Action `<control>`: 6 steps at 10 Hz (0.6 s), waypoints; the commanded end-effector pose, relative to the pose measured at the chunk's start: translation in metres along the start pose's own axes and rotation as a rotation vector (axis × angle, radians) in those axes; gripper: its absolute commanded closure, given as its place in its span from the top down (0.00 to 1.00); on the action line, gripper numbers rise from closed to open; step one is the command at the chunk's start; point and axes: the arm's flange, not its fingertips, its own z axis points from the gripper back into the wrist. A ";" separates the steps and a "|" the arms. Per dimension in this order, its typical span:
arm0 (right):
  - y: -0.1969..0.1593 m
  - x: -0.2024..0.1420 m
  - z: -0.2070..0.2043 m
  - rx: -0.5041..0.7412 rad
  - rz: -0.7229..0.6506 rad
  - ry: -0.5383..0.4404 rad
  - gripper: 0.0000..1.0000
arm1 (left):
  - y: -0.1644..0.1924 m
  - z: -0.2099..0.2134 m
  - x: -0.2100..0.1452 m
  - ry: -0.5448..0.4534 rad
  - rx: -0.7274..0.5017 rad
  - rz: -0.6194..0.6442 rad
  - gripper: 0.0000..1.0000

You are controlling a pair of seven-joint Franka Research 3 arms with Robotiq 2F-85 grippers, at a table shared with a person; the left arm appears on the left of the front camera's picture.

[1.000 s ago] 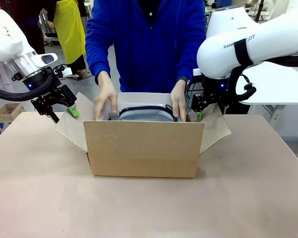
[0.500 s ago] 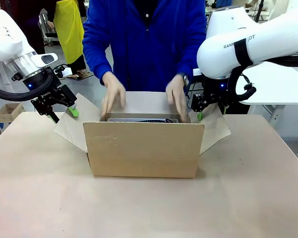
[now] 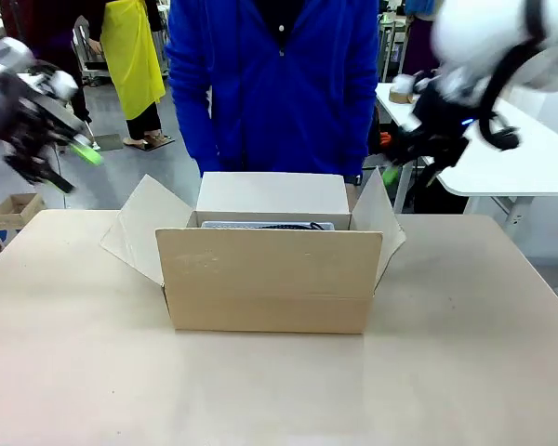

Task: Pack the gift set into the box.
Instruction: Lift both hands away from the flaps of the Package Box.

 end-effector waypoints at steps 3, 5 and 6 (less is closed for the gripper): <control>-0.107 -0.097 0.009 0.618 -0.133 -0.277 1.00 | 0.119 0.062 -0.019 -0.174 -0.661 0.150 1.00; -0.111 -0.098 -0.041 0.460 -0.491 -0.260 1.00 | 0.181 0.050 -0.002 -0.264 -0.749 0.313 1.00; -0.120 -0.105 0.018 0.566 -0.204 -0.276 1.00 | 0.141 0.069 -0.046 -0.180 -0.634 0.149 1.00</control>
